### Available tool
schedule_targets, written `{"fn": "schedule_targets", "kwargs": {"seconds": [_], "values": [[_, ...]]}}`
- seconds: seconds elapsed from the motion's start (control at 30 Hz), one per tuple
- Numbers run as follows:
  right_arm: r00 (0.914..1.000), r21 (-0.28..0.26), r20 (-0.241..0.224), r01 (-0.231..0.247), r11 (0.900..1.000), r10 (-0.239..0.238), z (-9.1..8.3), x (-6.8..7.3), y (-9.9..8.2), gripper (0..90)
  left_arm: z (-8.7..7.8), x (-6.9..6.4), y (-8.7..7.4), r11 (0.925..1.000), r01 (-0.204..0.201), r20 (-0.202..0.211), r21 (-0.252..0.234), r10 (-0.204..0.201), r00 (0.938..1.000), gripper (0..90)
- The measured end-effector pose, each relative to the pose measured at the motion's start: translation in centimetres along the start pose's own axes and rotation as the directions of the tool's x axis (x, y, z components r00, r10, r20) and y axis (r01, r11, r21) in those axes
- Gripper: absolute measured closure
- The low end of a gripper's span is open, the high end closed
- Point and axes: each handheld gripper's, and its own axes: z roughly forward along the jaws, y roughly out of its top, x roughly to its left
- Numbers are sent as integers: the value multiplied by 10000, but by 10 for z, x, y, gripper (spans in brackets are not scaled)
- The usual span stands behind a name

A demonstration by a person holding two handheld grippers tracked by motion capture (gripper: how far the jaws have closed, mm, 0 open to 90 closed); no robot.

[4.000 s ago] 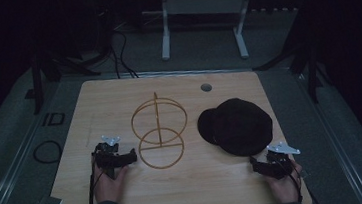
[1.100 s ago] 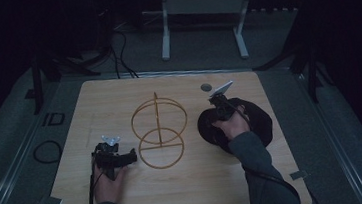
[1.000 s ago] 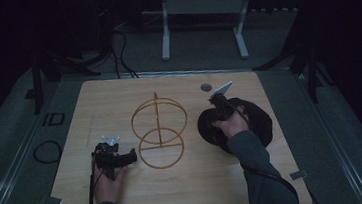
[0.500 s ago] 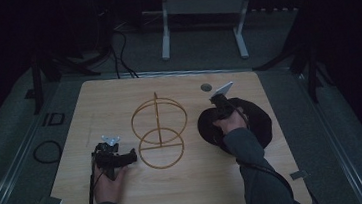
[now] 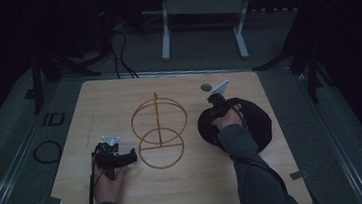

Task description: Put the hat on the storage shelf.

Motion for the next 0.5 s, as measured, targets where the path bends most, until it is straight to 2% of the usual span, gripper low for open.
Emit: {"fn": "schedule_targets", "kwargs": {"seconds": [0.03, 0.17, 0.2, 0.3, 0.33, 0.37, 0.4, 0.5], "values": [[9993, 32, -244, -294, 9996, 295, -1, 0, 0, 720, 0, 0, 0, 10000, -9, 0, 7, 9, 10000, 12], [9983, 73, -468, -331, 9994, 334, -4, -1, 1, 779, 0, 0, 0, 10000, 17, 1, -21, -17, 10000, 12], [9986, 281, -498, -134, 9995, 148, -5, 0, 2, 797, 0, 0, 0, 10000, 16, 0, -20, -16, 10000, 12], [9988, 428, -483, 106, 9990, -85, -7, 2, 2, 811, 0, 0, 0, 10000, 15, 0, -13, -15, 10000, 12], [9986, 574, -338, 414, 9975, -395, -8, 4, 2, 816, 0, 0, 0, 10000, 17, 0, -16, -17, 10000, 12], [9986, 574, -338, 414, 9975, -395, -8, 4, 2, 816, 0, 0, 0, 10000, 26, 0, -18, -26, 10000, 12], [9976, 635, -178, 677, 9957, -667, -9, 6, 2, 816, 0, 0, 0, 10000, 16, 1, -17, -16, 10000, 12], [9963, 698, -145, 861, 9938, -853, -11, 7, 2, 816, 0, 0, 0, 10000, 23, 1, -17, -23, 10000, 12]]}}
